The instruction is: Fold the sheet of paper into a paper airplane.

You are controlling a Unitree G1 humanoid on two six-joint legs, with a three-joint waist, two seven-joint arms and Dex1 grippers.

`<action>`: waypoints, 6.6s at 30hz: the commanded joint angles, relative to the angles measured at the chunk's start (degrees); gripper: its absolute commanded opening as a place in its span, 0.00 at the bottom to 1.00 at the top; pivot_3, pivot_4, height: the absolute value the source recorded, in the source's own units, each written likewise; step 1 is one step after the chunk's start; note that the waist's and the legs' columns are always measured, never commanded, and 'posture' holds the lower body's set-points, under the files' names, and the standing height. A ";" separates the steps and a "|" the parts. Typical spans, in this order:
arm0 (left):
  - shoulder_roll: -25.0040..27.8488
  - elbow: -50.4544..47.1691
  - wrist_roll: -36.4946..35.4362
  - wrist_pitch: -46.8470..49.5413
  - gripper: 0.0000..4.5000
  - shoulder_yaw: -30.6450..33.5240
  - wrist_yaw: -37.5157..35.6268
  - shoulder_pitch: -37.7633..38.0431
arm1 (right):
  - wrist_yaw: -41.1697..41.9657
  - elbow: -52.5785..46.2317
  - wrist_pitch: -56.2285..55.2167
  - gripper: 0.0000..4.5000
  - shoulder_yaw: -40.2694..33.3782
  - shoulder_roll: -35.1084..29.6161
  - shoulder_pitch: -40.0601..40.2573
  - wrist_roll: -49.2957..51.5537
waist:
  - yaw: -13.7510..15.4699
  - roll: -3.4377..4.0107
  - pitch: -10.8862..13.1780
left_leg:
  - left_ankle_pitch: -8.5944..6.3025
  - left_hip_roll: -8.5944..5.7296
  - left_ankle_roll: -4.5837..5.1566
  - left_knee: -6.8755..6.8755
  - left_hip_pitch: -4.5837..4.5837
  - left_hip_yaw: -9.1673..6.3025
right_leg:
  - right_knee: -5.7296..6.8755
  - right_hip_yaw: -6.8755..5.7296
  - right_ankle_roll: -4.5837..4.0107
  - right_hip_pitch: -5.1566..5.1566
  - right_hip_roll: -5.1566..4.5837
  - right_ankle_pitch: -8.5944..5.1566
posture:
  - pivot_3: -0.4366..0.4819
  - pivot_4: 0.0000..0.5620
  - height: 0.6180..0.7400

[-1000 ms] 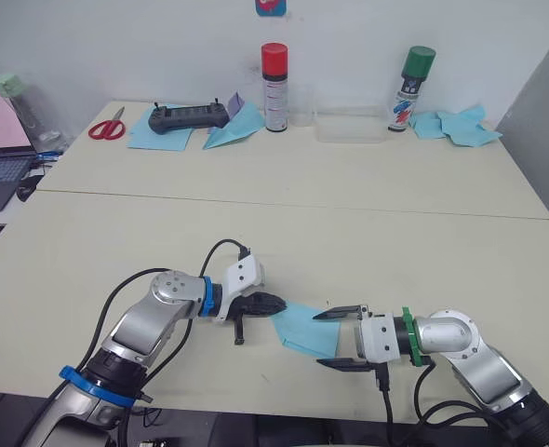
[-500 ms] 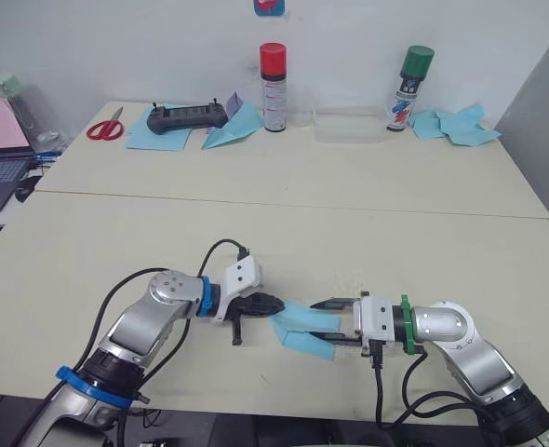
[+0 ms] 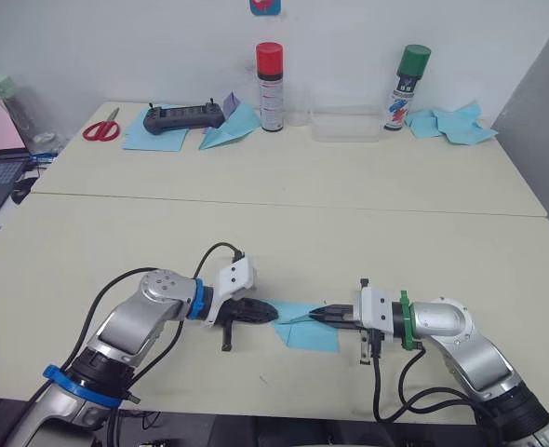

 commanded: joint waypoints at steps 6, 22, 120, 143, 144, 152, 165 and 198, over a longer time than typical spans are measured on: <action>0.51 1.25 -0.61 1.22 0.00 2.84 0.36 -1.07 | -1.35 0.61 2.56 0.01 -2.44 1.17 -2.05 1.98 | -0.10 0.01 0.01 | 0.00 0.00 0.00 0.00 -0.02 0.00 | 0.00 -0.01 0.00 -0.02 0.00 0.00 | 0.48 0.27 1.00; 0.63 5.17 5.17 -2.30 0.00 -0.46 0.27 -2.16 | -3.51 1.70 5.16 0.01 -2.44 2.21 -2.78 1.23 | -0.12 -0.01 0.01 | 0.00 0.00 0.00 -0.06 -0.03 0.02 | -0.01 0.01 0.00 -0.07 0.00 0.00 | 0.48 0.27 1.00; -2.83 7.11 6.41 -5.13 0.00 -1.86 2.15 -3.52 | 0.04 -7.20 19.69 0.01 -9.71 -4.53 2.29 11.84 | -0.05 -0.08 -0.04 | 0.01 -0.05 0.00 -0.04 0.11 0.05 | -0.09 0.10 -0.21 0.11 -0.06 -0.12 | 0.48 0.27 1.00; -5.17 -1.39 5.31 -2.99 0.00 -2.72 3.32 -1.03 | -4.06 6.05 16.27 0.01 4.58 2.05 -5.67 -3.89 | -0.21 -0.08 -0.02 | 0.01 -0.03 0.00 -0.32 0.07 0.06 | -0.19 0.08 -0.01 -0.01 -0.03 -0.01 | 0.48 0.27 1.00; -4.69 -1.58 5.46 -2.89 0.00 -2.77 3.28 -0.25 | -4.01 6.01 16.29 0.01 4.52 1.95 -5.67 -3.89 | -0.21 -0.09 -0.03 | 0.01 -0.03 0.00 -0.33 0.06 0.04 | -0.19 0.06 -0.01 -0.01 -0.03 -0.01 | 0.48 0.27 1.00; 1.57 0.38 6.74 -4.16 0.00 0.40 4.59 4.42 | -4.01 5.62 16.44 0.01 4.23 1.68 -5.09 -3.79 | -0.23 -0.08 -0.09 | 0.01 -0.02 0.00 -0.46 0.16 0.05 | -0.28 0.06 -0.07 0.03 -0.04 -0.04 | 0.48 0.27 1.00; 5.28 -5.97 -3.12 -1.35 0.06 14.84 5.02 9.05 | -2.90 2.16 18.80 0.00 0.58 4.96 -4.41 4.27 | -0.29 -0.13 -0.05 | 0.01 0.02 -0.01 -0.63 0.16 0.05 | -0.29 0.02 -0.19 -0.06 -0.04 -0.12 | 0.48 0.27 1.00; 12.89 -19.23 -13.85 6.11 1.00 20.79 0.91 10.99 | -2.18 3.02 45.57 0.76 -9.20 5.04 -11.15 23.35 | -0.28 -0.08 0.17 | 0.00 0.02 -0.01 -0.73 -0.24 0.07 | -0.45 -0.02 -0.19 -0.38 -0.05 -0.13 | 0.48 0.27 1.00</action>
